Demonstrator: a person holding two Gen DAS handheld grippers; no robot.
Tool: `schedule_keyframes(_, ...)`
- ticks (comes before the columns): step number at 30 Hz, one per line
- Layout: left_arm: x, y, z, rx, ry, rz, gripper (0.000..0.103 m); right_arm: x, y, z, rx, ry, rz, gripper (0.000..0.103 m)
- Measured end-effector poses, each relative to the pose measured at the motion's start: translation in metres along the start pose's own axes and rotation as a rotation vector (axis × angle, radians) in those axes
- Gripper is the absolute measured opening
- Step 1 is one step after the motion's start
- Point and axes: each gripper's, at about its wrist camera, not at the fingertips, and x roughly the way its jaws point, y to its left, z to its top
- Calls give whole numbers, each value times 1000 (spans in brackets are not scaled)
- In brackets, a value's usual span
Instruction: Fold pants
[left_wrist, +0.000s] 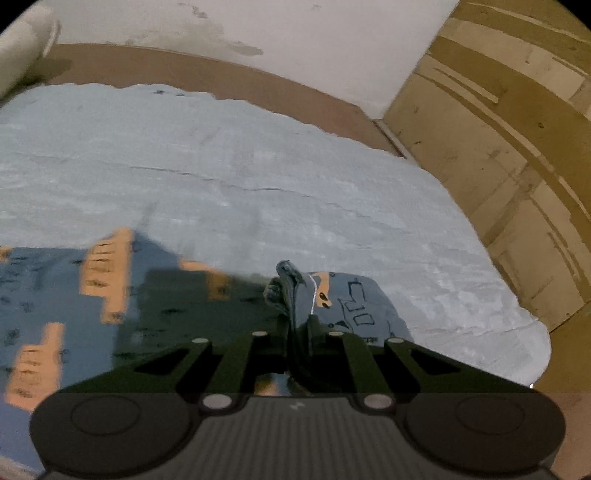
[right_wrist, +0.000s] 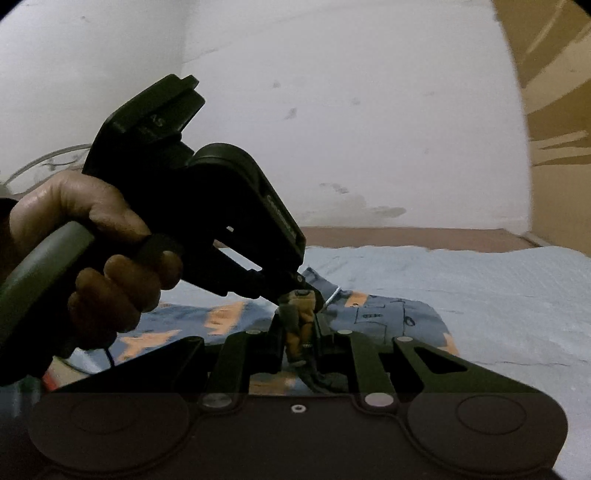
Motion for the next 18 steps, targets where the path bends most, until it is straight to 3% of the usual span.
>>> schedule_keyframes(10, -24, 56, -2, 5, -37, 53, 9, 34, 47, -1, -41, 96, 116, 17)
schedule_keyframes(18, -31, 93, -6, 28, -36, 82, 9, 65, 67, 8, -75, 153, 140, 17)
